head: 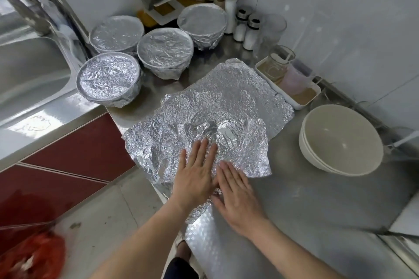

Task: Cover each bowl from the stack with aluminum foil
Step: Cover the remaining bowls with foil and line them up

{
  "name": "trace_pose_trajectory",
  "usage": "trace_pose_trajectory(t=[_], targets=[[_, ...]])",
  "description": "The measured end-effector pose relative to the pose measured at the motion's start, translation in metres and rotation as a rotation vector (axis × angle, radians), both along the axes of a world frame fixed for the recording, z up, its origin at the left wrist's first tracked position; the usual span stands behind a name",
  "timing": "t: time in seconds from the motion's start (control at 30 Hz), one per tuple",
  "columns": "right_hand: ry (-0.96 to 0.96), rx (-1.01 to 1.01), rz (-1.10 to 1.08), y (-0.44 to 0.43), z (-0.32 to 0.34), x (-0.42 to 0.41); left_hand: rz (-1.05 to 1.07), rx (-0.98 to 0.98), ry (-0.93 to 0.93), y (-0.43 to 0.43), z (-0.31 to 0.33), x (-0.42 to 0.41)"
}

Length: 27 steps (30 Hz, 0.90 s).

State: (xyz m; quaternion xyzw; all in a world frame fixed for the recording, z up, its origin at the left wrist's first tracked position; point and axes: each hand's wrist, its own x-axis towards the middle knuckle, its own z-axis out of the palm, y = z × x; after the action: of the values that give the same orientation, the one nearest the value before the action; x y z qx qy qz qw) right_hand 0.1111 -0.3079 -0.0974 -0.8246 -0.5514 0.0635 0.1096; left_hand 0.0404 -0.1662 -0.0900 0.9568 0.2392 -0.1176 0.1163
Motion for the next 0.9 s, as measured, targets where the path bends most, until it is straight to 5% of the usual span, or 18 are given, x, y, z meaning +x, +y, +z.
trace_pose_trajectory(t=[0.43, 0.9], targets=[[-0.068, -0.269, -0.14, -0.054, 0.004, 0.057, 0.045, -0.018, -0.062, -0.005, 0.009, -0.001], [-0.08, -0.357, -0.153, -0.051, 0.01, 0.057, 0.528, -0.116, -0.151, 0.01, 0.026, -0.035]])
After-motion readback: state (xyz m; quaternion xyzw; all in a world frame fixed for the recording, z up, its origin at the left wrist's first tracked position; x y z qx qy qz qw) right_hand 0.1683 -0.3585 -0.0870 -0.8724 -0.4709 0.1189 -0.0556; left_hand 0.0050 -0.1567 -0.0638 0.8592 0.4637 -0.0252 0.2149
